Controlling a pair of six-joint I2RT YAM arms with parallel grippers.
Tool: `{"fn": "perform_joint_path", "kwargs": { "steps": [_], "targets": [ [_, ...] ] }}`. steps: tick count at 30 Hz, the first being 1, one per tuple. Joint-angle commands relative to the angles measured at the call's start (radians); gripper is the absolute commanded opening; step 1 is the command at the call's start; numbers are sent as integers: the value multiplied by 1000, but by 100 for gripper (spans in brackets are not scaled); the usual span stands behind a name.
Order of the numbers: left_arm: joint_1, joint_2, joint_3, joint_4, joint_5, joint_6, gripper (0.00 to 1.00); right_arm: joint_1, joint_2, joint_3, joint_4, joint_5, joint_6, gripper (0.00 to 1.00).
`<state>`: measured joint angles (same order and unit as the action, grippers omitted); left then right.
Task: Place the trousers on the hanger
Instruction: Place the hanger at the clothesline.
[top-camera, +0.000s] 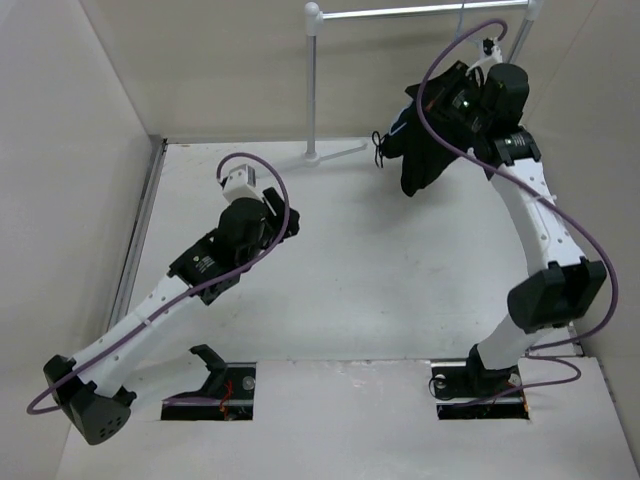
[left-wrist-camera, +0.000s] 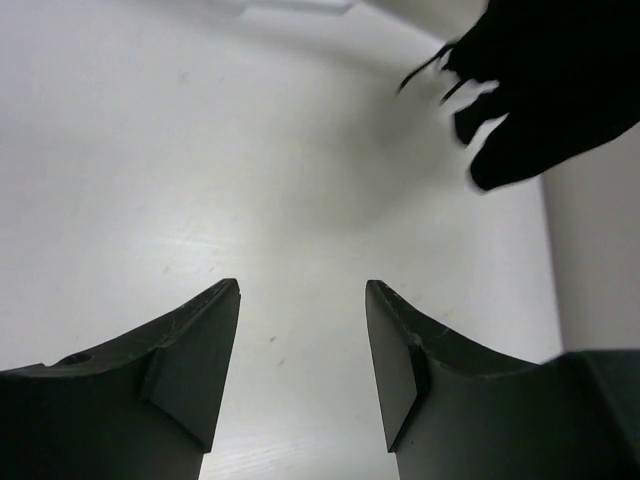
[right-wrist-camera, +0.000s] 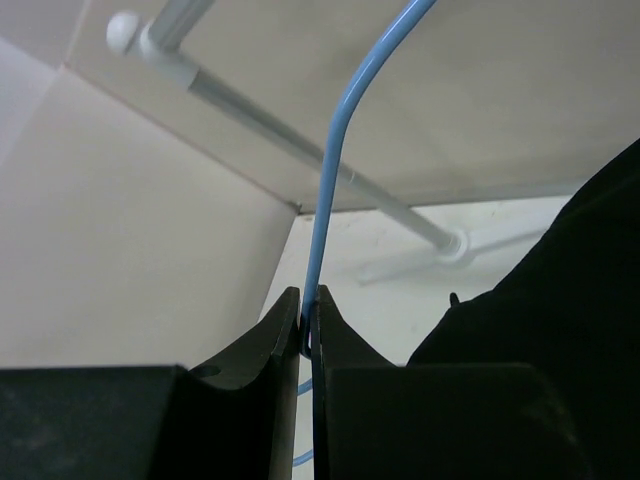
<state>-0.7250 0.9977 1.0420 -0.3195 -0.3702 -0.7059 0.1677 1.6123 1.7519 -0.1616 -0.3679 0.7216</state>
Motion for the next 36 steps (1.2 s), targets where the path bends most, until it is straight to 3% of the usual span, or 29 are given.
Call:
{"fn": "perform_joint_path", "kwargs": {
  "steps": [1,9,14,28,30,32,36],
  "targets": [
    [34,-80,-62,-38,4,-43,52,-27,89,194,2,-49,-27,1],
    [89,-136,-151,-64,40,-60,52,-95,297,487,-76,-92,-22,2],
    [131,-145,-165,-59,73,-41,50,-133,343,572,-95,-115,-22,1],
    [177,-125,-194,-44,96,-53,52,-185,333,377,-70,-106,-11,5],
    [180,-126,-197,-44,96,-53,52,-190,333,373,-72,-95,-11,11],
    [184,-134,-203,-44,96,-56,53,-191,328,373,-75,-88,-11,25],
    [201,-148,-211,-53,96,-60,54,-193,310,371,-78,-78,-10,70]
  ]
}}
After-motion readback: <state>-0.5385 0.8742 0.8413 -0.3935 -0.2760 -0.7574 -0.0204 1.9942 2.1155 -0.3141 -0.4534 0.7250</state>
